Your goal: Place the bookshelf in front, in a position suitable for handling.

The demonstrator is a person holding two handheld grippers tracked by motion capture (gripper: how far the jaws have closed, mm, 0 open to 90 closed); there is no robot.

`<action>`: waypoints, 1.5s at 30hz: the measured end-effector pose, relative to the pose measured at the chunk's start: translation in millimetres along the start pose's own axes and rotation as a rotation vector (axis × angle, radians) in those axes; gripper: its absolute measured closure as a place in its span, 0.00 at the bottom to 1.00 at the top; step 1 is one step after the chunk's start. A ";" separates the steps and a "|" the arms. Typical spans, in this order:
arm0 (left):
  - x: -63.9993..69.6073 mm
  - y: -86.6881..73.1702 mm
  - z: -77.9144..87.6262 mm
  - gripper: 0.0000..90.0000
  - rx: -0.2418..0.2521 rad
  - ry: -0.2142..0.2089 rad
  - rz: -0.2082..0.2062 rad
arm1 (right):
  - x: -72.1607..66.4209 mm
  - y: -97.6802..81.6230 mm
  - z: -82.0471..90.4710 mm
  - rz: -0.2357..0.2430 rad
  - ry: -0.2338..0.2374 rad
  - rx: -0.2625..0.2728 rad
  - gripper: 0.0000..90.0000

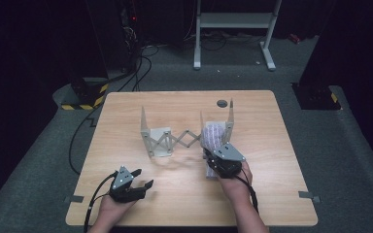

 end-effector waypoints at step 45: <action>0.5 -0.8 -2.0 0.37 -0.011 -0.007 -0.005 | -0.8 10.2 7.8 0.008 -0.049 0.074 0.71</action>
Point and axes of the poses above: each handheld gripper's, and its own axes: z roughly backward along the jaws, y roughly out of its top, x roughly to its right, the point moved 2 cm from there along -z, roughly forward along the jaws, and after that the axes turned 1 degree about z, right-handed, at the moved point
